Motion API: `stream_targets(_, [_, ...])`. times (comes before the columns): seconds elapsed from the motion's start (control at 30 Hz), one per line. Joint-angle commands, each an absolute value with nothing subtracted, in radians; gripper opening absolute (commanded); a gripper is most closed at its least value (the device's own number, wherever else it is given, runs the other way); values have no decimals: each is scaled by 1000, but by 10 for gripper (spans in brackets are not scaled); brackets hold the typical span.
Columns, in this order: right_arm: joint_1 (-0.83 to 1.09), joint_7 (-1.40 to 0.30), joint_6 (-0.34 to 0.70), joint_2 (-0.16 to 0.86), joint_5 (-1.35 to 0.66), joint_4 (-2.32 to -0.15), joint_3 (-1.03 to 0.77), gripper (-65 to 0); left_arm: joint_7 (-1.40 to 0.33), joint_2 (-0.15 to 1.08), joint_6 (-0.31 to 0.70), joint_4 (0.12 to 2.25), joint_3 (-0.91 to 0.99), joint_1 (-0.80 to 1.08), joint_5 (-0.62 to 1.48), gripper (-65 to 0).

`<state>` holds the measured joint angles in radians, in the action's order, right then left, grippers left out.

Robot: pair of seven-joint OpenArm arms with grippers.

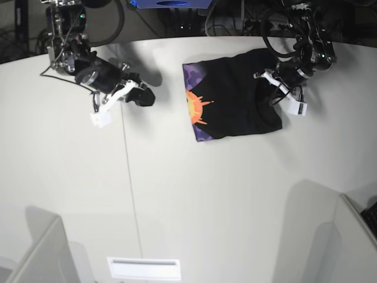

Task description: Fold the T-shirt properly

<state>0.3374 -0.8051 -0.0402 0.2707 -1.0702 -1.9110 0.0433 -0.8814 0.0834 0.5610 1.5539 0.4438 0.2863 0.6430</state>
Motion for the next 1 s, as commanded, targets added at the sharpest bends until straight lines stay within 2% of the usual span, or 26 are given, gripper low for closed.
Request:
stream_targets(0.0, [335, -791, -27, 289, -1084, -1926, 36, -650, -924, 99, 526, 1555, 435, 295, 587, -650])
stream_targets(0.17, [355, -789, -30, 328, -1012, -1926, 35, -650, -923, 177, 516, 1566, 332, 294, 587, -650])
stream_targets(0.4, [443, -788, -31, 312, -789, -1928, 35, -650, -923, 277, 513, 1557, 229, 254, 587, -650])
stream_targets(0.53, [498, -756, -31, 297, -725, -1931, 33, -650, -924, 314, 467, 1557, 171, 209, 587, -650])
stream_targets(0.73, [582, -677, -33, 286, -668, -1931, 33, -650, -928, 404, 461, 1563, -36, 104, 587, -650])
stream_targets(0.97, [630, -676, -47, 285, -668, -1931, 33, -650, -929, 476, 460, 1564, -285, -51, 587, -650])
